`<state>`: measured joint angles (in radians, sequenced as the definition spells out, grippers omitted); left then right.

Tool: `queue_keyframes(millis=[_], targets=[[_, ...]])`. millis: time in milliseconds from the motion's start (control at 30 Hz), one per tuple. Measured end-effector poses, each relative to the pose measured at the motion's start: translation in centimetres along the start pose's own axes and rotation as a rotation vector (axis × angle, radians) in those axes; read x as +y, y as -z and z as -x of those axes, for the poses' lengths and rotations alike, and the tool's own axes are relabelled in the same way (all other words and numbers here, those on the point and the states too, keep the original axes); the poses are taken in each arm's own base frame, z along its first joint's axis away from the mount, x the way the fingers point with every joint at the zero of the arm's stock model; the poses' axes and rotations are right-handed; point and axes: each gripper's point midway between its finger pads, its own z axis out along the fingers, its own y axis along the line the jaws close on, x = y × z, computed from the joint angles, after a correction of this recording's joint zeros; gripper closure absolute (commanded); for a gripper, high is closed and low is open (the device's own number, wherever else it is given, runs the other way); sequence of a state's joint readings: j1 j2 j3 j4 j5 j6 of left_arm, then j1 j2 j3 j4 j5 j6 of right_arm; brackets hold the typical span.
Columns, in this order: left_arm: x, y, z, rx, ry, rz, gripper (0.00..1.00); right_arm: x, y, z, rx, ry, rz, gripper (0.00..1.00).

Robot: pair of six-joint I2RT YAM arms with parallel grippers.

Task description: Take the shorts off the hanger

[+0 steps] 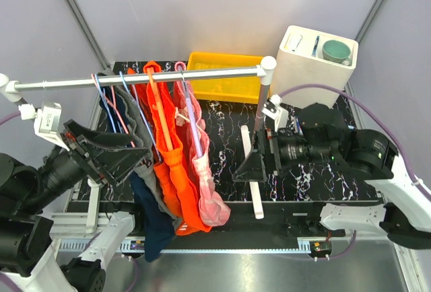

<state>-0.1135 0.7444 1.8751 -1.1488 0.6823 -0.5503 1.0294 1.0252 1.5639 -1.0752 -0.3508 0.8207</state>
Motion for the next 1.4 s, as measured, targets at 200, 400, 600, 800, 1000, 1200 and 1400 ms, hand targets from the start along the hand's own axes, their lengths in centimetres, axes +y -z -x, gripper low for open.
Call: queue_keyframes(millis=[200,400,600,800,1000,1200,1400], targets=[[-0.1,-2.0,2.9,-0.077,0.054,0.004,0.12,3.3,-0.6,3.9,-0.117,0.049,0.004,0.00],[0.4,-3.2,5.0,-0.128,0.079,0.032,0.11,2.2,-0.5,6.1,-0.218,0.026,-0.093,0.00],[-0.2,-3.9,5.2,-0.062,0.096,-0.049,0.16,2.2,0.7,6.0,-0.279,0.050,-0.042,0.00],[0.0,-5.4,3.7,0.096,0.112,-0.159,0.19,2.5,0.5,7.6,-0.323,0.085,-0.071,0.00],[-0.2,-7.2,1.9,0.195,0.133,-0.207,0.27,0.4,-1.0,8.0,-0.312,0.093,-0.178,0.00],[-1.2,-8.4,0.4,0.227,0.125,-0.207,0.28,0.0,-1.0,8.1,-0.315,0.123,-0.196,0.00],[-1.0,-9.1,1.2,0.175,0.119,-0.149,0.34,-0.4,-1.1,8.2,-0.318,0.136,-0.215,0.00]])
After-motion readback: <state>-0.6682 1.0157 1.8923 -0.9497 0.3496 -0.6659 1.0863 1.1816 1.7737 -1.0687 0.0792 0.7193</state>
